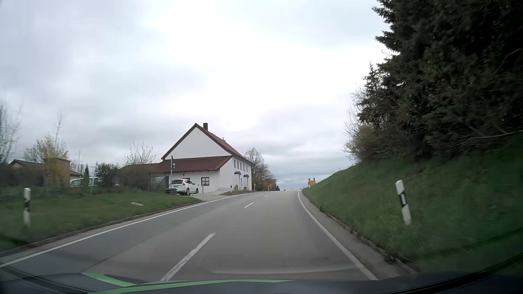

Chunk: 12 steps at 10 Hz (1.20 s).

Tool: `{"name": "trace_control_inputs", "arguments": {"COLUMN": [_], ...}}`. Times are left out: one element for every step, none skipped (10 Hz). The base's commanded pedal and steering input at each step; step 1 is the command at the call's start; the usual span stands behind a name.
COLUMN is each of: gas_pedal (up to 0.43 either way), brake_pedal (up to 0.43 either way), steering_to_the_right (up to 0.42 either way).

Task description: Follow the waypoints while adhering to traffic rules and regulations

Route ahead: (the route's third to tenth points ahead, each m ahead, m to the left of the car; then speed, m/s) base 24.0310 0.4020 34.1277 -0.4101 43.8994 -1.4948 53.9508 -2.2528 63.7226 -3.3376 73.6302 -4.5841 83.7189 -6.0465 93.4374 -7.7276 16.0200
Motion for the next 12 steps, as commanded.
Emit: {"name": "trace_control_inputs", "arguments": {"gas_pedal": [0.248, 0.248, 0.248, 0.248, 0.248, 0.248, 0.248, 0.248, 0.248, 0.248, 0.248, 0.248], "brake_pedal": [0.000, 0.000, 0.000, 0.000, 0.000, 0.000, 0.000, 0.000, 0.000, 0.000, 0.000, 0.000], "steering_to_the_right": [0.023, 0.023, 0.022, 0.021, 0.021, 0.021, 0.021, 0.020, 0.019, 0.018, 0.017, 0.016]}}
